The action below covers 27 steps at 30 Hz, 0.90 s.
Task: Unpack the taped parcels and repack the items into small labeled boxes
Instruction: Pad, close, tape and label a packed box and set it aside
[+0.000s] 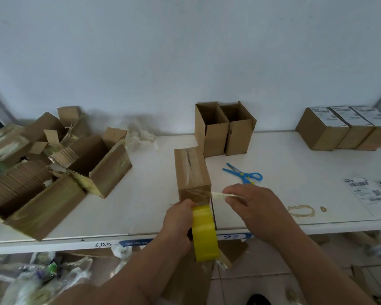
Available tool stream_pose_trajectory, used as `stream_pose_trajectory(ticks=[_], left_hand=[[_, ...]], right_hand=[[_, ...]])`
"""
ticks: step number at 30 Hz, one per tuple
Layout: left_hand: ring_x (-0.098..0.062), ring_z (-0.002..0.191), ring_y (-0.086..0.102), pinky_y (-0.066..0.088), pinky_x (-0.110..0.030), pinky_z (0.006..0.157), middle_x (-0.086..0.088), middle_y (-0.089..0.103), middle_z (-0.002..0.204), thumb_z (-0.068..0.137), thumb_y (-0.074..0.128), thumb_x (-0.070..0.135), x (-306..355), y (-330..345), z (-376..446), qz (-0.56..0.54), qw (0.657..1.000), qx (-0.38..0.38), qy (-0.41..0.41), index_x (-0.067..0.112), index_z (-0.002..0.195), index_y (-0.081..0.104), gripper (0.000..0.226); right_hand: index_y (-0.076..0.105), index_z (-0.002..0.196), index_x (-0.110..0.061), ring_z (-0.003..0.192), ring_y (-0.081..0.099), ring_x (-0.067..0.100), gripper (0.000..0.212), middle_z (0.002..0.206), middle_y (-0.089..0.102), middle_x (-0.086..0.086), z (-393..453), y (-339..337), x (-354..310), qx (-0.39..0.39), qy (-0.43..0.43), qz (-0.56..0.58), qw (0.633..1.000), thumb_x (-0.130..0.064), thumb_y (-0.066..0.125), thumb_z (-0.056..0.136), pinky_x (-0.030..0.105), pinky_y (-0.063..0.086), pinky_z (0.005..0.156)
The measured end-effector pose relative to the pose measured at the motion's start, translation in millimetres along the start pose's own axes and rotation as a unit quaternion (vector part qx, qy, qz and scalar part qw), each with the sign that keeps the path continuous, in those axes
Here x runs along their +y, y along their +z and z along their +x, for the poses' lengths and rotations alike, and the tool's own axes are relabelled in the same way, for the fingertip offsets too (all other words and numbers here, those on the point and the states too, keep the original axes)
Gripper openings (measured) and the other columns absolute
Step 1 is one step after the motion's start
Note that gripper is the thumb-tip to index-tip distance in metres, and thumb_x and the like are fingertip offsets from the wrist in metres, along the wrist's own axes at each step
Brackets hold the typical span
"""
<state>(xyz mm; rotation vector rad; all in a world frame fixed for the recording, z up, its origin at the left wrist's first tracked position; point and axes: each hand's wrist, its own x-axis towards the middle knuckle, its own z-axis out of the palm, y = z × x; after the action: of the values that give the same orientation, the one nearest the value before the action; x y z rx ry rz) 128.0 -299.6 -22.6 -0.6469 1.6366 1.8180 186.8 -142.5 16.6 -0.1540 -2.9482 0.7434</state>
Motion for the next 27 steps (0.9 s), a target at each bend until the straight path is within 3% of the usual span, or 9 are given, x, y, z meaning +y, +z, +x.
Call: stream_pose_trajectory(ticks=[5, 10, 14, 20, 27], left_hand=[[-0.035, 0.090, 0.066, 0.057, -0.041, 0.070, -0.019, 0.063, 0.103, 0.097, 0.056, 0.022, 0, -4, 1, 0.000, 1.000, 0.000, -0.003, 0.015, 0.102, 0.054, 0.009], [-0.033, 0.089, 0.064, 0.054, -0.038, 0.064, -0.017, 0.063, 0.102, 0.097, 0.054, 0.023, -1, -5, 5, 0.014, 1.000, 0.005, 0.011, 0.016, 0.105, 0.055, 0.010], [-0.029, 0.080, 0.063, 0.050, -0.033, 0.056, -0.015, 0.062, 0.095, 0.098, 0.052, 0.021, 0, -7, 6, 0.025, 0.999, 0.006, 0.024, 0.014, 0.103, 0.056, 0.009], [-0.030, 0.078, 0.065, 0.055, -0.035, 0.058, -0.016, 0.063, 0.092, 0.097, 0.056, 0.021, 4, -10, 7, 0.015, 1.000, -0.007, 0.022, 0.014, 0.101, 0.057, 0.009], [-0.030, 0.081, 0.065, 0.056, -0.036, 0.062, -0.015, 0.064, 0.094, 0.095, 0.058, 0.024, 5, -8, 10, 0.033, 0.999, -0.009, 0.031, 0.018, 0.098, 0.057, 0.007]], right_hand=[[0.065, 0.123, -0.029, 0.089, 0.052, 0.007, 0.029, 0.100, 0.058, -0.005, 7, 14, -8, -0.009, -0.019, -0.006, 1.000, -0.030, 0.046, 0.102, 0.020, 0.045, 0.080], [0.064, 0.125, -0.027, 0.091, 0.052, 0.006, 0.030, 0.108, 0.057, -0.005, 15, 23, -10, -0.013, -0.033, -0.021, 0.999, -0.029, 0.044, 0.103, 0.009, 0.035, 0.072], [0.064, 0.124, -0.027, 0.094, 0.052, 0.007, 0.031, 0.111, 0.055, -0.004, 17, 29, -10, -0.016, -0.036, -0.063, 0.997, -0.030, 0.041, 0.104, 0.015, 0.041, 0.080], [0.065, 0.123, -0.029, 0.090, 0.044, 0.006, 0.029, 0.109, 0.052, -0.004, 23, 20, 27, -0.019, 0.034, -0.106, 0.994, -0.029, 0.044, 0.103, 0.017, 0.034, 0.078], [0.055, 0.135, -0.024, 0.090, 0.043, 0.006, 0.034, 0.115, 0.053, 0.000, 33, 55, 52, -0.029, 0.091, -0.099, 0.991, -0.029, 0.041, 0.104, 0.016, 0.038, 0.085]])
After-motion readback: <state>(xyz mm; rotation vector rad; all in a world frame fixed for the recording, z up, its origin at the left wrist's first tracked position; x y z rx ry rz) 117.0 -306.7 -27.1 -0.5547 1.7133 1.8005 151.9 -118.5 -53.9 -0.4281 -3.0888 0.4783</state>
